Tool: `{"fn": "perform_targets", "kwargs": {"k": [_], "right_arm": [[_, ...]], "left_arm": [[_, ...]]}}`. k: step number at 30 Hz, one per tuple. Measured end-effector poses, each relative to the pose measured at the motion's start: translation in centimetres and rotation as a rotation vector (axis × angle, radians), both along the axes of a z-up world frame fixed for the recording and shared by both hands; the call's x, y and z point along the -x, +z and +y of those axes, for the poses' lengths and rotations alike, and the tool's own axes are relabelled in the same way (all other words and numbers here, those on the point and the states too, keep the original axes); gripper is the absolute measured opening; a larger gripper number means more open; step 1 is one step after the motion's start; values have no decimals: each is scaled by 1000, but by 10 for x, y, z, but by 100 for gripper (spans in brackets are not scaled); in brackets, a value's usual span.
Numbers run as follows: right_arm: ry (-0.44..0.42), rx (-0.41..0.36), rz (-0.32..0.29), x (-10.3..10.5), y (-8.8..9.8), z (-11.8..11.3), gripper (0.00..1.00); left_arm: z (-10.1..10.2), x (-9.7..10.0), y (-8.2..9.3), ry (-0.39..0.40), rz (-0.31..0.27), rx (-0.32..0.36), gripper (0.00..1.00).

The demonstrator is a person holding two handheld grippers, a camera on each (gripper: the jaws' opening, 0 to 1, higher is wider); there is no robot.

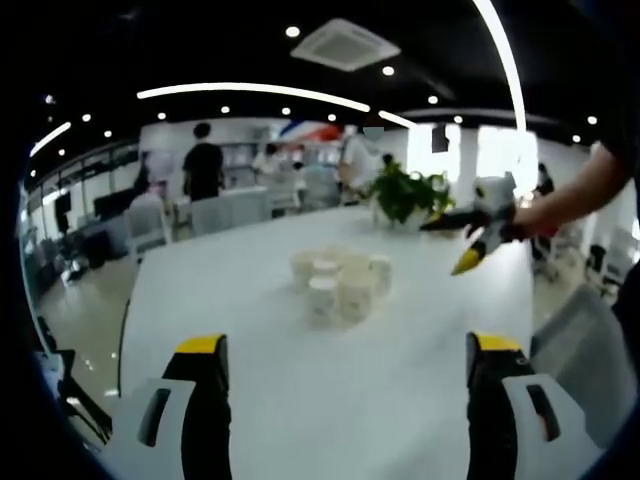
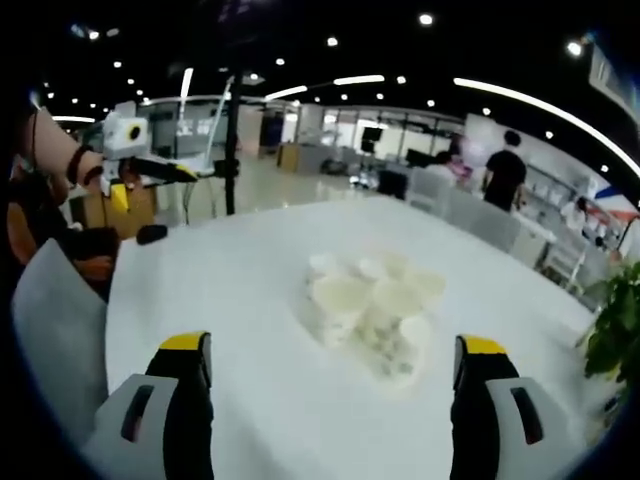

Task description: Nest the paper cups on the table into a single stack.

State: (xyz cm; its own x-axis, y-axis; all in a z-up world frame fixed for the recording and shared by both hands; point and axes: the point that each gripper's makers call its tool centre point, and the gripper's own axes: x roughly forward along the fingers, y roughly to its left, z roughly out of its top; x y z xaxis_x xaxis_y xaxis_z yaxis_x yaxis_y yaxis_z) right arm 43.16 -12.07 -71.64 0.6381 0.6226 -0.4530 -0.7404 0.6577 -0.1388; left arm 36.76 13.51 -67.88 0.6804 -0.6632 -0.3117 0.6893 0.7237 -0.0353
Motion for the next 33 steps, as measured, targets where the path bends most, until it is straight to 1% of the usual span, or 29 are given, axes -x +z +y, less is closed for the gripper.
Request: {"fn": "perform_targets", "kwargs": {"k": [1,3,6,8,11,15,16,19,21,27,29,33], "right_arm": [[-8,-10,10,-2,-3,1,97],[-11,-8,-2,-4,-3,4,97],[-12,-19,-2,-6,-5,8,96],[-11,-14,1,-8,-7,11,95],[-20,-13,-4,-11,-8,13,90],[-21,-11,-17,-16,-11,19,89],[-19,-12,-8,-16,-13,21,89],[-19,-8,-8,-17,-17,25,88],[-24,-8,8,-18,-22,26,85],[-55,-46,22,-24,-25,32,82],[-63,-58,35,-27,-27,35,79],[-78,-70,36,-32,-28,37,77]], "left_arm": [[0,0,-1,2,0,-3,100],[-1,0,-1,3,7,-1,100],[0,0,-4,4,10,-4,100],[0,0,-5,5,11,-2,100],[0,1,-5,5,16,1,100],[1,3,-7,8,17,-1,100],[2,3,-7,9,17,-2,100],[4,3,-7,19,20,2,100],[5,3,-7,21,17,1,100],[5,5,-10,21,26,-1,99],[4,5,-10,21,26,0,99],[4,5,-12,19,30,-1,99]]}}
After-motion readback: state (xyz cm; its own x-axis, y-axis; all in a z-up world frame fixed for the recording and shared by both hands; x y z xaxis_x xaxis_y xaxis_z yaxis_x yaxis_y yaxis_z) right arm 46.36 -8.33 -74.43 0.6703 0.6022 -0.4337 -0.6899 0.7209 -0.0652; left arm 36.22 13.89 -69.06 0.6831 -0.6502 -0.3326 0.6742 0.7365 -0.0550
